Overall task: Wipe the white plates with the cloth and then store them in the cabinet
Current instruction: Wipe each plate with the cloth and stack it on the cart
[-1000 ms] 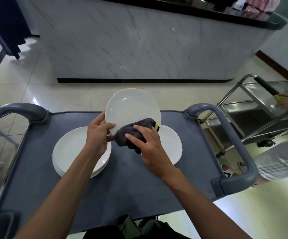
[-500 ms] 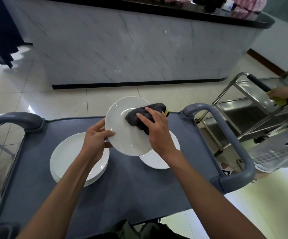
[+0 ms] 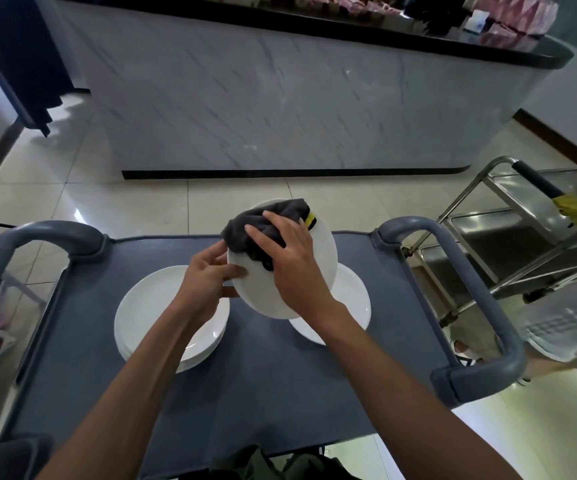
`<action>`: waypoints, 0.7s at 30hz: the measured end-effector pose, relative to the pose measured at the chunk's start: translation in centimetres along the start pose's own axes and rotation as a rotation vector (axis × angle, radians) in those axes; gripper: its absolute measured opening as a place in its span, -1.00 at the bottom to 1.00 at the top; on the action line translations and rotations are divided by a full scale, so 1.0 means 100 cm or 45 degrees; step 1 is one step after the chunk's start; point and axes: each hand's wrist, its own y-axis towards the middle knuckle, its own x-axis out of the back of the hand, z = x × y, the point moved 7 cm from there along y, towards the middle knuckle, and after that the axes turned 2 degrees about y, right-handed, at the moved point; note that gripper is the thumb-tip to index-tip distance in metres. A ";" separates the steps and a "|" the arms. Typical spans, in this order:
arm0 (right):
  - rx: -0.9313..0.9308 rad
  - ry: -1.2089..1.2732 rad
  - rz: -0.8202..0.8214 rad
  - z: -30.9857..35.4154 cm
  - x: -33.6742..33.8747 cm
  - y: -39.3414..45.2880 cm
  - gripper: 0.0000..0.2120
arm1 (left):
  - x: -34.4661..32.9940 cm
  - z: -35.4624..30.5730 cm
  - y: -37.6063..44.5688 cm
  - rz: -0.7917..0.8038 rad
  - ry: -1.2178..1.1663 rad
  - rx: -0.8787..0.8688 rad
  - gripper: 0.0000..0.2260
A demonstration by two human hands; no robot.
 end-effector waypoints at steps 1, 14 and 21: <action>0.004 -0.003 0.003 0.001 0.000 -0.002 -0.49 | 0.001 0.001 -0.001 0.002 0.008 0.000 -0.52; -0.204 -0.147 -0.078 -0.033 0.024 0.009 -0.51 | 0.009 -0.001 -0.005 0.030 0.067 -0.039 -0.41; -0.191 -0.062 0.060 -0.046 0.036 0.015 -0.46 | 0.014 -0.009 -0.010 0.065 0.132 -0.098 -0.43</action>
